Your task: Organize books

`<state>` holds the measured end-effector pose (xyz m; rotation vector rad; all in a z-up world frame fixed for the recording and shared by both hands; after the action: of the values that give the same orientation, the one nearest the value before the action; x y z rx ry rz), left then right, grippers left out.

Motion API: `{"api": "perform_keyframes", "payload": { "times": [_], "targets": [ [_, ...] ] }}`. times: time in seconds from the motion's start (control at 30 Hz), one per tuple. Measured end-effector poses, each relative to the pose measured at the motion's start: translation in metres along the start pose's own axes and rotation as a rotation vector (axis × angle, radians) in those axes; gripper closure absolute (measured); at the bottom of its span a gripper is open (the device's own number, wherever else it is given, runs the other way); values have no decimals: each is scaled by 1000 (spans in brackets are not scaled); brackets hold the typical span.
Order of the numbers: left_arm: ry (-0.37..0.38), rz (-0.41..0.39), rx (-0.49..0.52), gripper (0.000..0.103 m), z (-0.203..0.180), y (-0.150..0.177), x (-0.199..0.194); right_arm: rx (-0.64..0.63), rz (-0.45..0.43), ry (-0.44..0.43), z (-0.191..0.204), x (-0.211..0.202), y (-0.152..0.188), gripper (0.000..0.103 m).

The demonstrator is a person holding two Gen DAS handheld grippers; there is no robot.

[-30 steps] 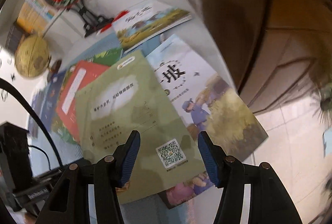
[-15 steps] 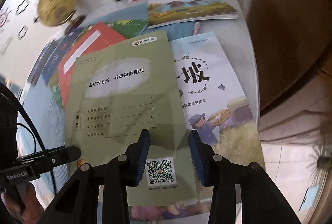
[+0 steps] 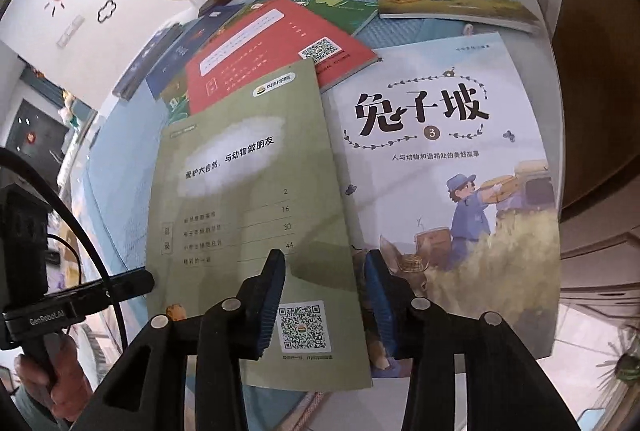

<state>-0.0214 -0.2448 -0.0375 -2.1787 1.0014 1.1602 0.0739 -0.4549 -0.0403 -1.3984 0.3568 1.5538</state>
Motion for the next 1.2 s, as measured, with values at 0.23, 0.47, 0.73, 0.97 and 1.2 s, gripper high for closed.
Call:
{"api": "perform_keyframes", "payload": {
  "times": [0.23, 0.47, 0.73, 0.97, 1.2],
  "targets": [
    [-58, -5, 65, 75, -21, 10, 24, -114, -8, 83, 12, 6, -3, 56],
    [-23, 23, 66, 75, -16, 8, 25, 33, -25, -171, 2, -9, 0, 56],
    [38, 47, 48, 75, -7, 7, 23, 340, -124, -620, -10, -16, -12, 62],
    [37, 56, 30, 75, -1, 10, 15, 91, -110, -406, 41, -19, -35, 89],
    [14, -81, 14, 75, 26, -2, -47, -141, -143, -267, 103, -42, -59, 90]
  ]
}}
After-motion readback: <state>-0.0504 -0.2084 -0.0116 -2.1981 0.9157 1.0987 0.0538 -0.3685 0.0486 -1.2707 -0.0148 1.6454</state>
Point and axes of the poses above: each gripper's, at about its wrist camera, not at the fingertips, and x roughly the way its jaws point, z to its left, y to its underside, the point moved 9 cm from there along x, roughly the way its jaws point, and after that the axes turned 11 degrees about -x, right-handed, at the moved point
